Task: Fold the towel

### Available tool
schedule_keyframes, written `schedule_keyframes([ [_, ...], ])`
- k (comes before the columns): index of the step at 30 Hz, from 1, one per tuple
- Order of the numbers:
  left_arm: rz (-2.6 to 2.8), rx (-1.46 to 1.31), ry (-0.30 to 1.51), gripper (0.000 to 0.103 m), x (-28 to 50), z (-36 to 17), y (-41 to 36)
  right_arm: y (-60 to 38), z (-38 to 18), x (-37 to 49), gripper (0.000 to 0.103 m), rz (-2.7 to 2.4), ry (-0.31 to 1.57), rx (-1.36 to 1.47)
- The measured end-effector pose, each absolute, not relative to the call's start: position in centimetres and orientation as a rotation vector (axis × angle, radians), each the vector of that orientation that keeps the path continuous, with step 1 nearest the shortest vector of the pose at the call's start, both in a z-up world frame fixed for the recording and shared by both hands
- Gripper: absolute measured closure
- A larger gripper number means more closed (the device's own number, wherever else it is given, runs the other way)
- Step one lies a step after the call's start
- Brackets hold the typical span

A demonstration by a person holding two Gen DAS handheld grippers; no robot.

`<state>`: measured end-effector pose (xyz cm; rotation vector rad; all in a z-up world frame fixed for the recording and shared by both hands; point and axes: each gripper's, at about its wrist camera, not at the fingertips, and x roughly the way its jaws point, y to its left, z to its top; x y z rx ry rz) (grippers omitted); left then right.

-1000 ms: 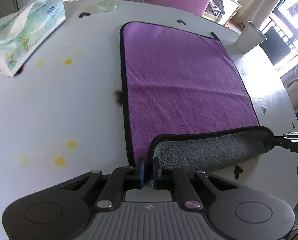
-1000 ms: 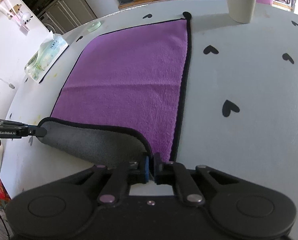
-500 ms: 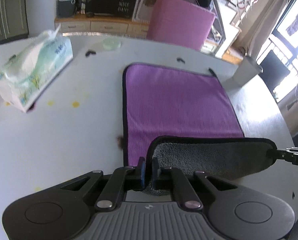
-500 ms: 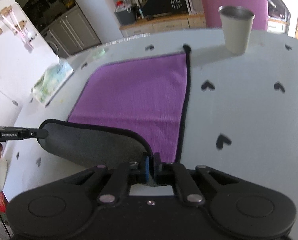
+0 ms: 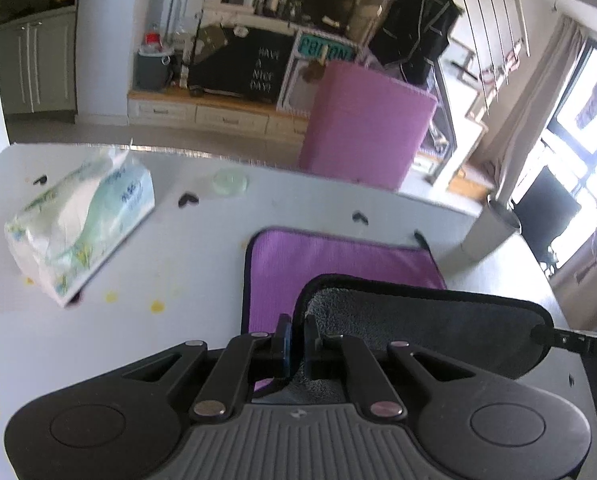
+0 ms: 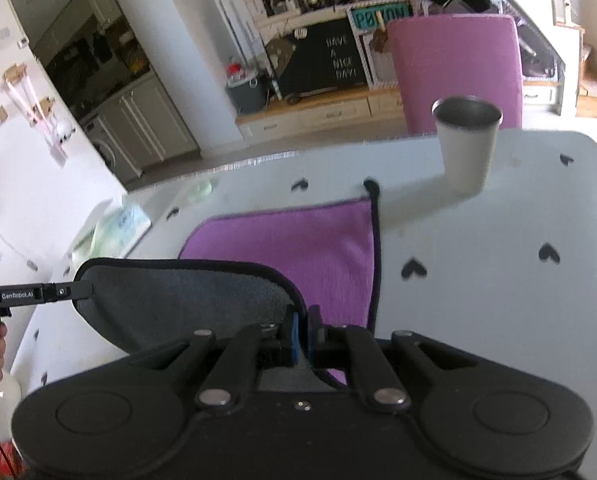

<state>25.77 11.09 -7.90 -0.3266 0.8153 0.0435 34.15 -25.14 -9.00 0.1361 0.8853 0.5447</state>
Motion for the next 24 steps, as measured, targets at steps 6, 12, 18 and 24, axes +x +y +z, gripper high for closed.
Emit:
schedule_keyframes([
  [6,0.065,-0.343,0.754,0.097,28.0,-7.1,11.4,-24.3,-7.9,36.2,0.099,0.531,0.825,0.158],
  [12,0.075,-0.35,0.718,0.098,30.4,-7.0,11.8,-23.2,-7.7,38.6,0.099,0.526,0.793,0.136],
  [18,0.077,-0.347,0.714,0.098,33.3,-7.6,12.1,-21.9,-8.4,41.5,0.099,0.533,0.782,0.123],
  [24,0.077,-0.336,0.707,0.098,36.3,-8.5,12.7,-20.9,-9.6,44.7,0.099,0.511,0.791,0.11],
])
